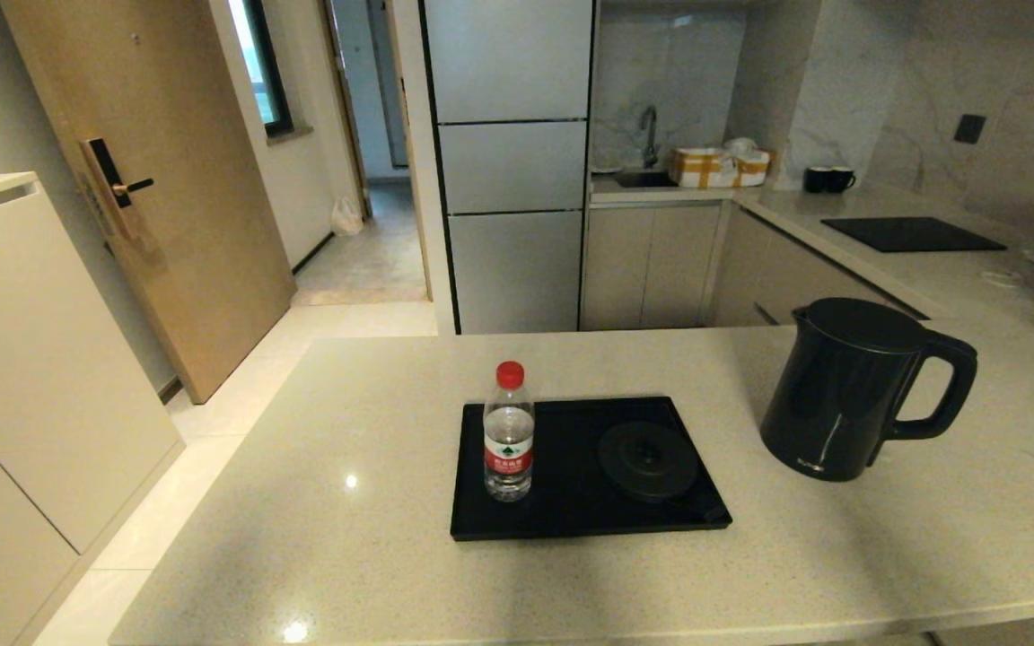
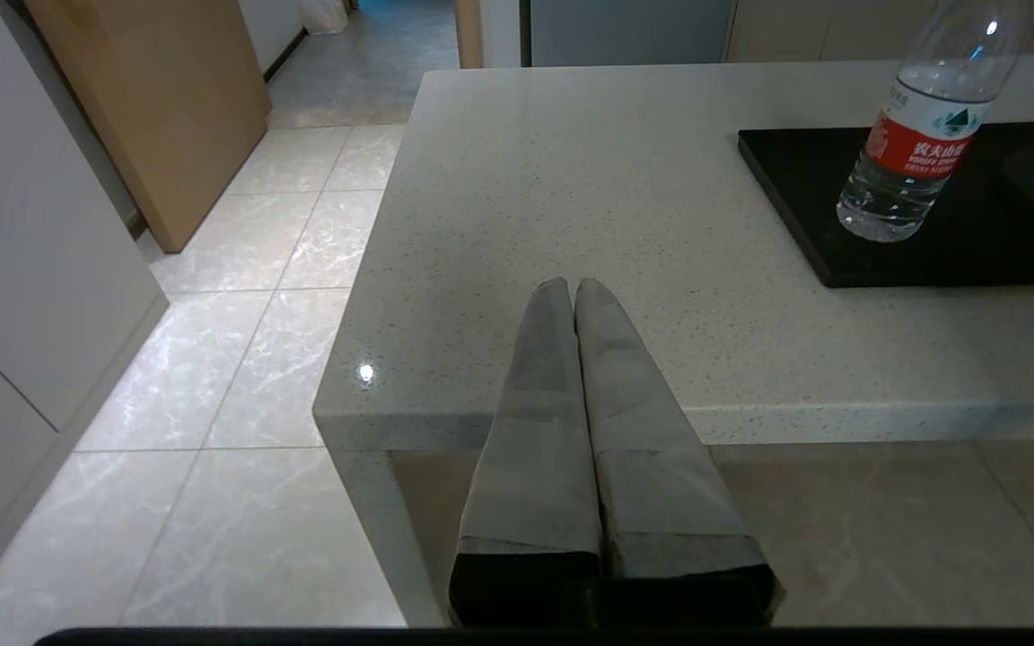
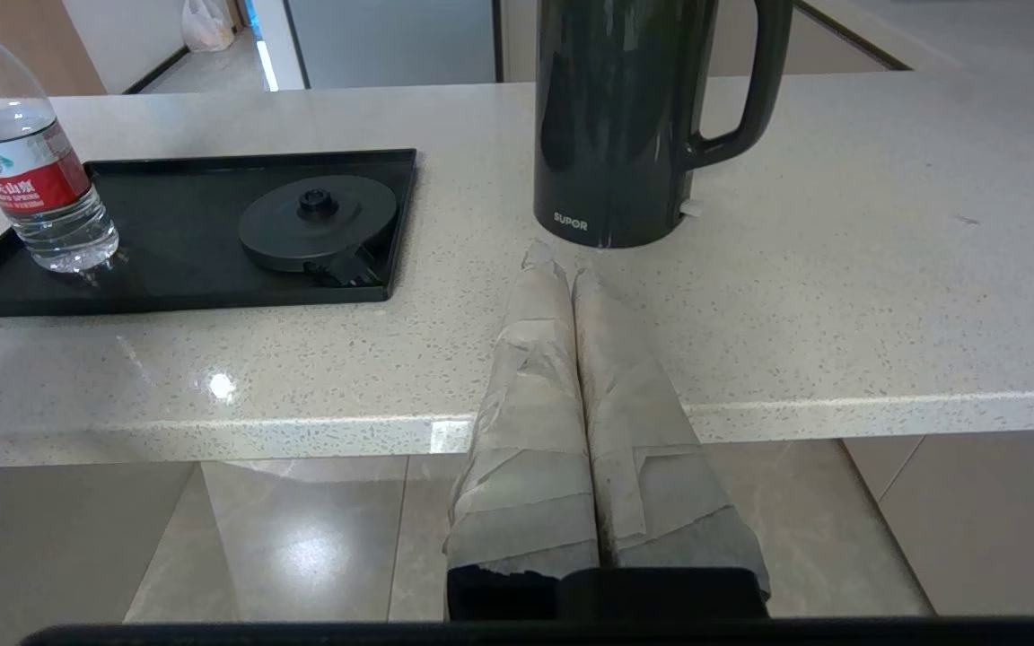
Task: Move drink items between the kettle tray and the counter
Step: Pick up the bottled water
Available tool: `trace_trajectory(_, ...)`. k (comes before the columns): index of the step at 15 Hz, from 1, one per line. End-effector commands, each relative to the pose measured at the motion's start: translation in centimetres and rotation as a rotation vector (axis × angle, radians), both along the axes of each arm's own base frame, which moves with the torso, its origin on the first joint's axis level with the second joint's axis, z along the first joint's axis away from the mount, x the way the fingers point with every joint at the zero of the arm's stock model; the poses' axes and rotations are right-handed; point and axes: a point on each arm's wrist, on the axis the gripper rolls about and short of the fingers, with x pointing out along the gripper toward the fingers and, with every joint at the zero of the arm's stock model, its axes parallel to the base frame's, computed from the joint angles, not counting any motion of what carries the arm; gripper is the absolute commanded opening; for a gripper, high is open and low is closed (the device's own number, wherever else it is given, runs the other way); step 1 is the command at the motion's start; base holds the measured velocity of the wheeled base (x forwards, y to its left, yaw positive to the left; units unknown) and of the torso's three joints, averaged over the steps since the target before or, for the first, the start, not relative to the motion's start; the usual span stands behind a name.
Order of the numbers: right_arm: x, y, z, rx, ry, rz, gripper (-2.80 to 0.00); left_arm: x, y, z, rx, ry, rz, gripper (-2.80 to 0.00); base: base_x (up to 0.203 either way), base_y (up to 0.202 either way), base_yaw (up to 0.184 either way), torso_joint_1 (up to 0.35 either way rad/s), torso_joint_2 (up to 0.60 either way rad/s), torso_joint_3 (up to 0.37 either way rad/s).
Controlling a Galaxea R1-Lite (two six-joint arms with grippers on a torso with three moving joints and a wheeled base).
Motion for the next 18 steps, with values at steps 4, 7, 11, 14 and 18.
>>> trace_trajectory(4, 0.0, 0.0, 0.0, -0.001, 0.003, 0.000, -2.80, -0.1, 0.0, 0.1, 0.083, 0.015, -0.007, -2.80, 0.000, 0.000, 0.000, 0.000, 0.00, 0.000)
trace_trajectory(7, 0.0, 0.0, 0.0, -0.001, 0.003, 0.000, -2.80, -0.2, 0.0, 1.3, 0.080, 0.078, -0.025, -2.80, 0.000, 0.000, 0.000, 0.000, 0.00, 0.000)
trace_trajectory(11, 0.0, 0.0, 0.0, -0.001, 0.003, 0.000, -2.80, 3.6, -0.5, 8.3, 0.080, 0.383, -0.257, -2.80, 0.000, 0.000, 0.000, 0.000, 0.00, 0.000)
trace_trajectory(14, 0.0, 0.0, 0.0, -0.001, 0.003, 0.000, -2.80, 9.9, -1.1, 8.8, 0.058, 0.557, -0.466, -2.80, 0.000, 0.000, 0.000, 0.000, 0.00, 0.000)
trace_trajectory(18, 0.0, 0.0, 0.0, -0.001, 0.003, 0.000, -2.80, 17.1, -3.8, 6.4, 0.072, 0.597, -0.734, -2.80, 0.000, 0.000, 0.000, 0.000, 0.00, 0.000)
